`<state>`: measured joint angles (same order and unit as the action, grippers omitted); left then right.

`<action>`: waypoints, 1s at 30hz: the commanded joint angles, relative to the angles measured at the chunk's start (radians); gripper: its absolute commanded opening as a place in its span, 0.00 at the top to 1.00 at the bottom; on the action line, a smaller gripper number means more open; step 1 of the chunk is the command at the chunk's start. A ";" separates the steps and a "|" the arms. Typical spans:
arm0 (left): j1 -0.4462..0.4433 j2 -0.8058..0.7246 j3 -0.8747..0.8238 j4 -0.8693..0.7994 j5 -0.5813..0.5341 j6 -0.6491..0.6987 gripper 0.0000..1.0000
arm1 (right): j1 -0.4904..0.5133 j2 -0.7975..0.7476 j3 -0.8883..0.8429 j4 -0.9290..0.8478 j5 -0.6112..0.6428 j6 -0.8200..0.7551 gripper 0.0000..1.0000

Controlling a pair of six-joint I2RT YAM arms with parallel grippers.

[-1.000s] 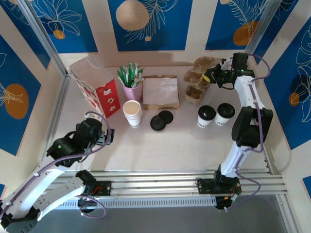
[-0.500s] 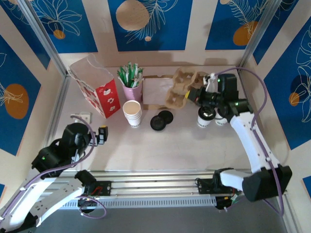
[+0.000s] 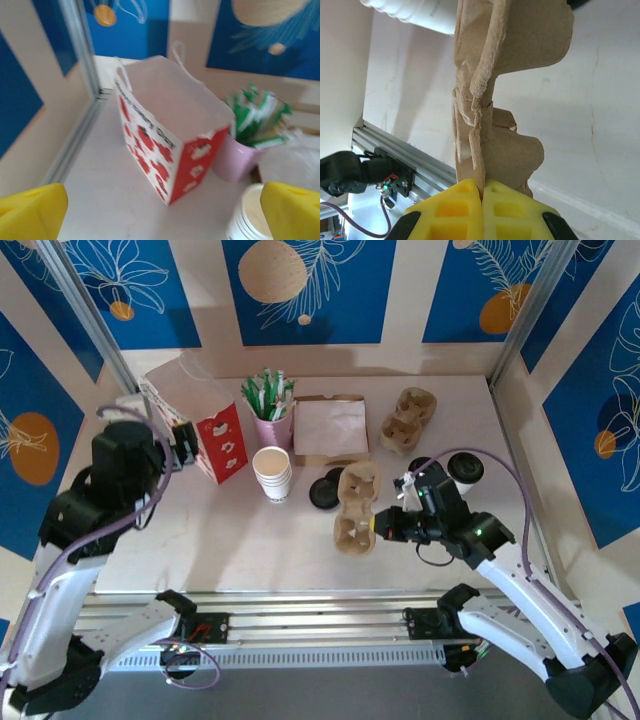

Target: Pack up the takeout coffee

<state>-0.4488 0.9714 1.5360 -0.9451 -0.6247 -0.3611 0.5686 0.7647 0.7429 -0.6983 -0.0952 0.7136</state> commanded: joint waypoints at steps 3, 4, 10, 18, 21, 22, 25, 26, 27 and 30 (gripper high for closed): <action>0.254 0.151 0.139 -0.080 0.206 -0.050 0.03 | 0.033 -0.064 -0.087 0.010 0.044 0.051 1.00; 0.310 0.176 0.154 -0.088 0.272 -0.067 0.04 | 0.042 -0.070 -0.103 0.015 0.044 0.060 1.00; 0.506 0.290 0.181 -0.082 0.427 -0.150 0.06 | 0.120 -0.088 -0.168 0.034 0.087 0.094 1.00; 0.614 0.386 0.168 0.047 0.524 -0.249 0.10 | 0.206 -0.093 -0.252 0.090 0.125 0.145 1.00; 0.617 0.396 0.145 0.128 0.564 -0.281 0.11 | 0.231 -0.096 -0.262 0.091 0.158 0.156 1.00; 0.617 0.401 0.143 0.140 0.569 -0.293 0.12 | 0.237 -0.096 -0.265 0.090 0.165 0.157 1.00; 0.617 0.424 0.136 0.180 0.581 -0.313 0.14 | 0.246 -0.092 -0.276 0.097 0.172 0.159 1.00; 0.616 0.434 0.132 0.191 0.585 -0.318 0.14 | 0.246 -0.091 -0.280 0.100 0.172 0.161 1.00; 0.618 0.447 0.134 0.195 0.587 -0.319 0.17 | 0.247 -0.091 -0.283 0.100 0.172 0.162 1.00; 0.621 0.473 0.131 0.205 0.586 -0.322 0.23 | 0.247 -0.095 -0.281 0.094 0.190 0.167 1.00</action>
<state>0.1574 1.4197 1.6794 -0.7872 -0.0666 -0.6613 0.8062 0.6819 0.4744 -0.6132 0.0639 0.8631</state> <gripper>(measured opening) 0.785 0.056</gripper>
